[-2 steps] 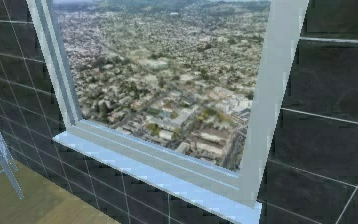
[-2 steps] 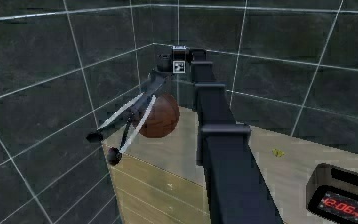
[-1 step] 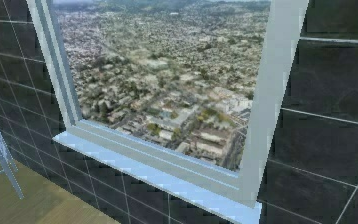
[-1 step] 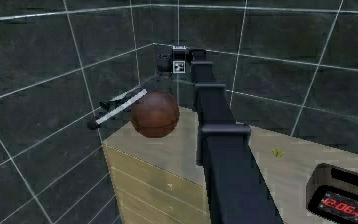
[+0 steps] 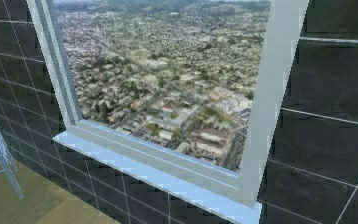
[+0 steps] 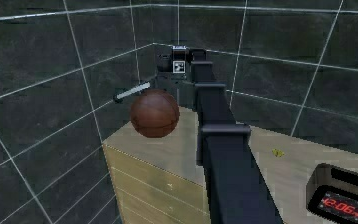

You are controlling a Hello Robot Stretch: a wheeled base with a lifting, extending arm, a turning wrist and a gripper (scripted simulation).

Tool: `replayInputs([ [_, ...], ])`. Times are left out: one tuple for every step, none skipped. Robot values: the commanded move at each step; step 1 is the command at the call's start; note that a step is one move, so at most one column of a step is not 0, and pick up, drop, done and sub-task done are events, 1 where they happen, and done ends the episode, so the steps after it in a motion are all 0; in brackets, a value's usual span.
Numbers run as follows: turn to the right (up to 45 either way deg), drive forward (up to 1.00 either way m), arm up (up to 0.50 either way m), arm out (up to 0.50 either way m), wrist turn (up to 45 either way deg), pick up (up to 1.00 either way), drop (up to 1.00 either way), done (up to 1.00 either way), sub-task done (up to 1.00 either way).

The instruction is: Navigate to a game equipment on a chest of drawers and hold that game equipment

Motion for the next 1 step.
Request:
replayInputs([
  [0.0,0.00,0.00,0.00,21.0,0.00,0.00,0.00,0.00],
])
